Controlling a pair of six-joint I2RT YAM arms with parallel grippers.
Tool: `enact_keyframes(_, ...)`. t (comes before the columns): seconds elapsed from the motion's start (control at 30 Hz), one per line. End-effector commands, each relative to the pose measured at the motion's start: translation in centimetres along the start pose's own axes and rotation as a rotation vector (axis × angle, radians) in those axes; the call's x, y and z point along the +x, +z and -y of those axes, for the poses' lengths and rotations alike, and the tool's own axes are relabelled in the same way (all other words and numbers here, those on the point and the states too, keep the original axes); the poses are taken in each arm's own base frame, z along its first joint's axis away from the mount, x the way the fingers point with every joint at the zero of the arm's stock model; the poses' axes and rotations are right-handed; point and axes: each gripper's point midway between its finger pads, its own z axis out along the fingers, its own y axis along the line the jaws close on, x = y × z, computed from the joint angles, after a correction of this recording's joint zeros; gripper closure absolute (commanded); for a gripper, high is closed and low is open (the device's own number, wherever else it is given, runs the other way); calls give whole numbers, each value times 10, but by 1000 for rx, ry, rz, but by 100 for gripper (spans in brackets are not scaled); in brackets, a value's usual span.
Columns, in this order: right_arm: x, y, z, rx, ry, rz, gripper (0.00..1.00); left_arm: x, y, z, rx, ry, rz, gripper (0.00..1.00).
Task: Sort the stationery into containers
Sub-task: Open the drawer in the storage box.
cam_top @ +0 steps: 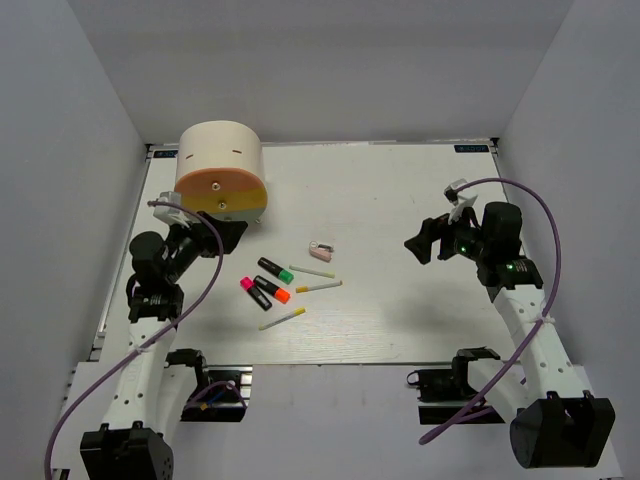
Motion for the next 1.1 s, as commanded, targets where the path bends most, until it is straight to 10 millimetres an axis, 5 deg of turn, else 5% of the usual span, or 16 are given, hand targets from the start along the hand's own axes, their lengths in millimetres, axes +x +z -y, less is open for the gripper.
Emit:
enact_keyframes(0.0,-7,-4,-3,-18,-57,27,10,-7,3,-2,-14,17,-2,0)
enact_keyframes(0.17,4,-9,-13,-86,-180,3,10,-5,7,-14,-66,22,-21,0)
enact_keyframes(0.27,7,-10,-3,-34,-225,-22,10,-6,10,-22,-98,31,-25,2)
enact_keyframes(0.37,7,-13,9,28,-274,-32,10,-2,16,-31,-132,32,-56,17)
enact_keyframes(0.4,4,-15,10,43,-283,-24,10,-3,18,-32,-137,27,-65,32)
enact_keyframes(0.53,3,-22,10,57,-374,-8,10,-10,25,-41,-184,43,-61,50)
enact_keyframes(0.6,3,-25,2,19,-385,6,10,-16,29,-47,-215,51,-59,48)
enact_keyframes(0.63,4,-25,-4,-15,-421,11,10,-17,26,-54,-260,59,-62,36)
enact_keyframes(0.7,2,-23,-6,-25,-405,27,10,-24,28,-59,-304,66,-66,33)
enact_keyframes(0.77,3,-22,-9,-43,-389,25,24,-19,25,-70,-370,61,-102,28)
enact_keyframes(0.8,-3,-22,-14,-70,-391,41,63,-21,26,-72,-385,71,-104,26)
enact_keyframes(0.87,-3,-20,-15,-84,-366,33,83,-26,24,-77,-423,76,-88,25)
enact_keyframes(1.07,-5,-12,-20,-141,-324,32,88,-42,38,-76,-422,96,-54,29)
